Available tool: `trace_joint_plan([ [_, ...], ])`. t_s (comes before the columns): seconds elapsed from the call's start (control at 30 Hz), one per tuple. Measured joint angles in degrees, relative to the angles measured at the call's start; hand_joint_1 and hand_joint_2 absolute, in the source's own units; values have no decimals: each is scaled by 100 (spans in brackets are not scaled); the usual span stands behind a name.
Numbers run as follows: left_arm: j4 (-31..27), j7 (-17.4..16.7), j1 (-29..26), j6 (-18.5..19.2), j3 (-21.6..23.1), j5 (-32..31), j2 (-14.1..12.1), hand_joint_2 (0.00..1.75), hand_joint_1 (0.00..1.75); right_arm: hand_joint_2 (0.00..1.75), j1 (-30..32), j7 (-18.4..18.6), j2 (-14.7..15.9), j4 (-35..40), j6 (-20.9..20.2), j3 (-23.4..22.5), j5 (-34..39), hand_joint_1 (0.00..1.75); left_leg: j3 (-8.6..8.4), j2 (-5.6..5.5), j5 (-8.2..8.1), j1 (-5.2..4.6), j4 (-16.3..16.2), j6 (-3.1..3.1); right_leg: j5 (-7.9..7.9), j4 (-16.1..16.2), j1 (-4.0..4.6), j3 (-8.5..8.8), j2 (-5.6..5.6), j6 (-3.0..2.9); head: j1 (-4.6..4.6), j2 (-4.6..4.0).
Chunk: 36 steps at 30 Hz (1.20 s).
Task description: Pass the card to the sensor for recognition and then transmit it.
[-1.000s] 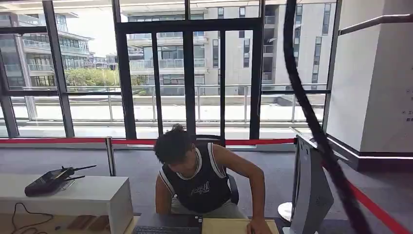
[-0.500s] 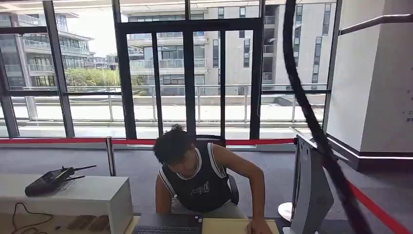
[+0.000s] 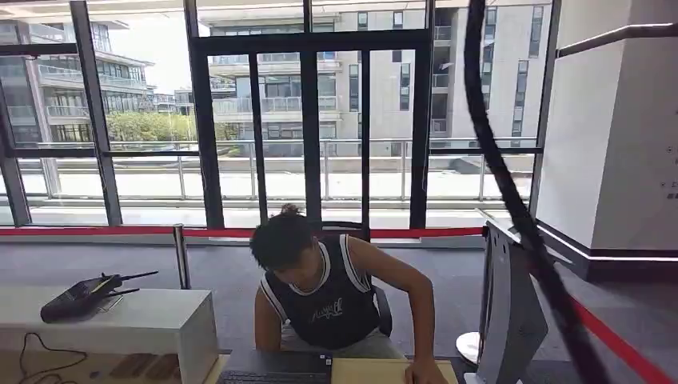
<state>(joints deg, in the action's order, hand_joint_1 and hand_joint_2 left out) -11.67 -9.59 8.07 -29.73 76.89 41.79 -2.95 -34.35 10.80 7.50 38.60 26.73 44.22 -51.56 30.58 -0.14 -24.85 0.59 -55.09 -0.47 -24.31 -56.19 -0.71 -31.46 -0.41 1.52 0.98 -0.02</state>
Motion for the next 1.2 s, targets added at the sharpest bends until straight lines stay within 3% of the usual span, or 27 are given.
trace_joint_plan([
  [0.67, 0, 28, 0, -7, 0, -18, 0, 0, 0, 175, -44, 48, -88, -98, -9, 0, 44, 175, -1, 0, 0, -1, 0, 0, 0, 0, 0, 0, 0, 0, 0, 0],
  [0.8, 0, 54, -1, -9, 0, -18, 0, 0, 0, 175, -69, -26, -127, -217, 166, 0, 92, 175, -1, 0, 0, 0, 0, 0, 0, 0, 0, 1, 0, 0, 2, 0],
  [0.97, 0, 59, -1, -15, 0, -26, 0, 0, 0, 175, -125, -155, -168, -221, 665, -44, 164, 175, 0, 0, 0, 0, 0, 0, 1, -1, 0, 0, 0, 0, 0, 0],
  [1.03, 0, 68, -4, -15, 0, -37, 0, 0, 0, 175, -186, -151, -168, -110, 837, -96, 166, 175, 0, 0, 1, 0, 0, 0, 1, -1, 0, 0, 0, 0, 0, 0],
  [1.2, 2, 92, -8, -2, 0, -44, 0, 0, 0, 175, -462, 212, -57, 609, 671, -260, -39, 175, -3, 1, 2, 0, -1, 0, 2, -1, 0, 0, 0, 0, 0, 0],
])
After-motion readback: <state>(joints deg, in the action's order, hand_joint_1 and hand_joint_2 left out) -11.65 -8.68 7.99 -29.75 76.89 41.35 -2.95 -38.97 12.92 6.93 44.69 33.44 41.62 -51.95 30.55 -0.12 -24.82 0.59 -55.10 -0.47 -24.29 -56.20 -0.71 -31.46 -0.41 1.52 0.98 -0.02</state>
